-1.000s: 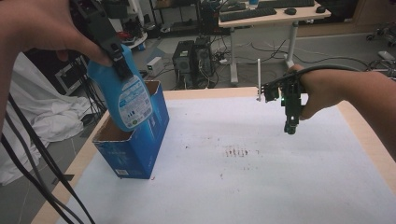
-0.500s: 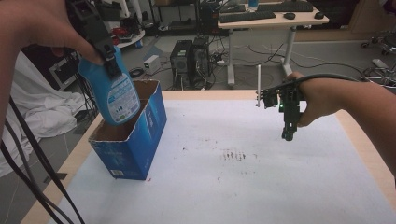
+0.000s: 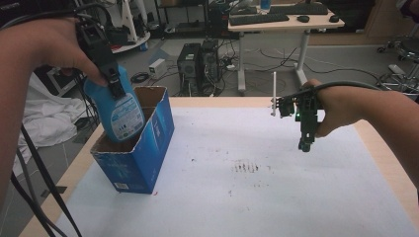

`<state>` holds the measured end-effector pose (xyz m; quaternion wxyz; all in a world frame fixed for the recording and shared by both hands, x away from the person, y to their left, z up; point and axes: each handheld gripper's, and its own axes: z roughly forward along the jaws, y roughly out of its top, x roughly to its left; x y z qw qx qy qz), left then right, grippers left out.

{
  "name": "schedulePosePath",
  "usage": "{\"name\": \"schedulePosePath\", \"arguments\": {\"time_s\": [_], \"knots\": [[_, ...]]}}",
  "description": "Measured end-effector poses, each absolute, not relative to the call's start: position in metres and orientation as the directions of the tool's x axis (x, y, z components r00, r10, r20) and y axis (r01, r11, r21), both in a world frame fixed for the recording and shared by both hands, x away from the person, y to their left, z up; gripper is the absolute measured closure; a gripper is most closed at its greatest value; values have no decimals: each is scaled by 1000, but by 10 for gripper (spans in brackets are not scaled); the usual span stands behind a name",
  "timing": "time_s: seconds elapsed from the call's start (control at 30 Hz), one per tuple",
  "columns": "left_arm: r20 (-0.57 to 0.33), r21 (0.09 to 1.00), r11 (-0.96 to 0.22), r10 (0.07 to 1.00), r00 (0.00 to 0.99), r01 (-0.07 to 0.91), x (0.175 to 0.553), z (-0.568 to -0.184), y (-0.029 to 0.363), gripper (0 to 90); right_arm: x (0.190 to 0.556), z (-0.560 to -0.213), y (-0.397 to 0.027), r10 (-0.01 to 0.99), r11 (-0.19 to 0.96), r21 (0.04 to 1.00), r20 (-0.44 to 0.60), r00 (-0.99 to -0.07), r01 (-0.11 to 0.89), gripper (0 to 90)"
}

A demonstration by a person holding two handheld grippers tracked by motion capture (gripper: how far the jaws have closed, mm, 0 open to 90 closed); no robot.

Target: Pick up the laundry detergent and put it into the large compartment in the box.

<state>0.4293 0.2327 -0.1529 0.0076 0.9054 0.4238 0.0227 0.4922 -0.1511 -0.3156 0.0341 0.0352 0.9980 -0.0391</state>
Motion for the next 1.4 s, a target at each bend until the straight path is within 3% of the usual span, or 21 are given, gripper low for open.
{"name": "schedulePosePath", "arguments": {"time_s": [0.6, 0.87, 1.4], "knots": [[-35, -44, -681, 732, 680, 731, 437, -241, 235, 384, 492, -318, -147, 69, 994, -74, -70, -995, 74, 34], [-29, -28, -726, 688, 725, 688, 438, -270, 240, 384, 491, -318, -147, 66, 994, -79, -69, -995, 72, 34], [-9, -17, -800, 600, 800, 600, 437, -291, 237, 383, 492, -322, -143, 60, 994, -86, -63, -996, 65, 34]]}}
